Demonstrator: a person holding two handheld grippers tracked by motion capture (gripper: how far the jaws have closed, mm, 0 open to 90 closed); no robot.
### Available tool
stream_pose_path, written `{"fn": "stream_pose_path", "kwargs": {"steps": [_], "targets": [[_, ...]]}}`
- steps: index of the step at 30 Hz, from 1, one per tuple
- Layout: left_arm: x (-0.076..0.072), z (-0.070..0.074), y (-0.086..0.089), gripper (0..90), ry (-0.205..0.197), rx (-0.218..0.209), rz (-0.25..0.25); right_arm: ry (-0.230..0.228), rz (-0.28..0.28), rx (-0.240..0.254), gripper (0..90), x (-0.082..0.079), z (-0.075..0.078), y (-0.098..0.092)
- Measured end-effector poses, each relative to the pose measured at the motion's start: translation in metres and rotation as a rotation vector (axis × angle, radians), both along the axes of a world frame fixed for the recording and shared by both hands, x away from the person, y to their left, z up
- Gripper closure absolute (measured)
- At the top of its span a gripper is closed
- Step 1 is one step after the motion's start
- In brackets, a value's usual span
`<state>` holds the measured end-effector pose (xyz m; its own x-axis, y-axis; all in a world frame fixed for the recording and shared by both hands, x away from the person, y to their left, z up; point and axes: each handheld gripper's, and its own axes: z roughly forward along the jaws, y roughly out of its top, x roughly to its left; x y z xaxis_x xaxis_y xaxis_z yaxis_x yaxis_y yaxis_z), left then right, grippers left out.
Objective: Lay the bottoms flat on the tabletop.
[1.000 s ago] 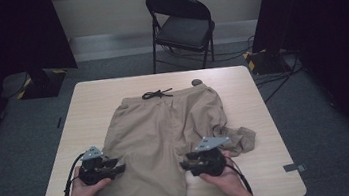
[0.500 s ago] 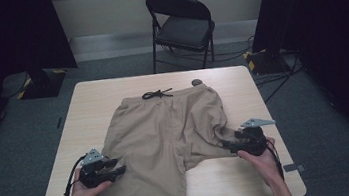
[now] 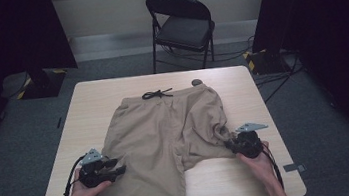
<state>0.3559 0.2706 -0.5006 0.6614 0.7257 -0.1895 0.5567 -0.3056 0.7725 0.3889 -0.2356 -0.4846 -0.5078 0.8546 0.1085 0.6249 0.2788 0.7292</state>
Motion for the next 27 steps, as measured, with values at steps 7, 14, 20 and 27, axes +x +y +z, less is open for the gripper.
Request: {"fn": "stream_pose_path", "kwargs": {"steps": [7,14,20,27], "targets": [[0.000,0.000,0.000,46.5,0.000,-0.006,0.003,-0.073,0.161,0.197,85.2,-0.004,0.047,0.041],[0.001,0.000,0.001,46.5,0.002,-0.004,-0.002,-0.152,0.290,0.289,85.4,0.026,0.097,0.106],[0.001,0.000,0.001,46.5,0.001,0.000,-0.007,-0.118,0.331,0.328,84.5,0.066,0.108,0.161],[0.001,0.000,0.000,46.3,-0.003,0.001,-0.011,0.014,0.340,0.234,56.7,0.090,0.068,0.203]]}}
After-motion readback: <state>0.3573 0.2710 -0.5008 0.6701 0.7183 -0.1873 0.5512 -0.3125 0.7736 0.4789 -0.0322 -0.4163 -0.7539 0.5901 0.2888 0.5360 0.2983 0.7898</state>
